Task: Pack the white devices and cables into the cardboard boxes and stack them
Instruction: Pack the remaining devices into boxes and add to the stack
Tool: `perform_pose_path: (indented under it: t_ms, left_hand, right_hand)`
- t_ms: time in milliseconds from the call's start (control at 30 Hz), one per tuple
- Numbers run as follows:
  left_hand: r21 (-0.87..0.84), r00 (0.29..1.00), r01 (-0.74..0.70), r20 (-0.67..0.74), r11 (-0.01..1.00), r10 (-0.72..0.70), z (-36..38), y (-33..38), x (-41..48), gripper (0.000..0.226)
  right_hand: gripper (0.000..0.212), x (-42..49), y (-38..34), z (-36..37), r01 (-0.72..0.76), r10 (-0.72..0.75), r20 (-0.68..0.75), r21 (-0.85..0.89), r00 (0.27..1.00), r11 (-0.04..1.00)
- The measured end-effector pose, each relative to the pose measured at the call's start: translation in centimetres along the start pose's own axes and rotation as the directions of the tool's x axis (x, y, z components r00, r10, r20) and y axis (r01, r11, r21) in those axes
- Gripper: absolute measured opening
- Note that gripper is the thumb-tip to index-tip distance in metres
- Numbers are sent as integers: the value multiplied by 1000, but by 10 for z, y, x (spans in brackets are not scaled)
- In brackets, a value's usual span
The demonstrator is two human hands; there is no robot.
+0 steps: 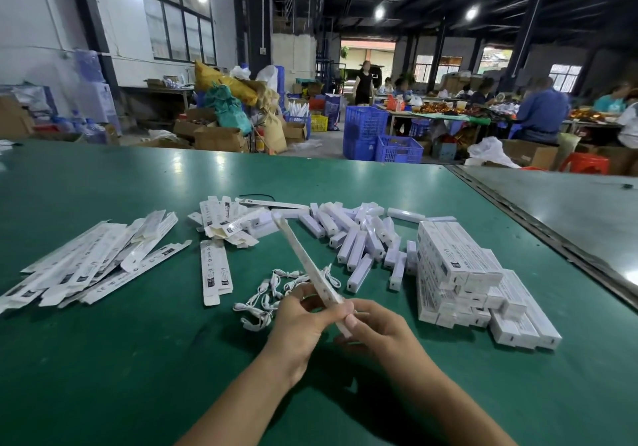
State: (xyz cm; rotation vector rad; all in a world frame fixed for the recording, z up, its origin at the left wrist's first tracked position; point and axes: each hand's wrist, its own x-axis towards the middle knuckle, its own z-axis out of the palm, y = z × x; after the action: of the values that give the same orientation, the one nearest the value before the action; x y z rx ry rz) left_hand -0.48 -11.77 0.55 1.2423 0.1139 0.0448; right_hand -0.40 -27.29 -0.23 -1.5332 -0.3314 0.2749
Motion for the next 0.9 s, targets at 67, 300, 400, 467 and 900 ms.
perform_pose_path:
  t_ms: [67, 300, 400, 467, 900]
  left_hand:
    - [24, 1000, -5, -6, 1000, 5, -2, -3, 1, 46]
    - [9, 997, -49, -56, 999, 49, -5, -5, 8, 22]
    - [-6, 996, -81, -35, 997, 81, -10, 0, 13, 25]
    - [-40, 996, -87, -17, 995, 86, -12, 2, 13, 35]
    - [-327, 967, -119, -253, 938, 34, -34, 23, 23, 8]
  right_hand:
    - [34, 0, -1, 0, -19, 19, 8, 2, 1000, 1000]
    - [14, 2, 1, -4, -39, 48, -62, 133, 997, 990]
    - [25, 3, 0, -6, -35, 44, -58, 154, 997, 987]
    - [30, 3, -1, -8, -31, 36, -30, 175, 999, 984]
    - [18, 0, -1, -11, -115, 107, 57, 155, 993, 981]
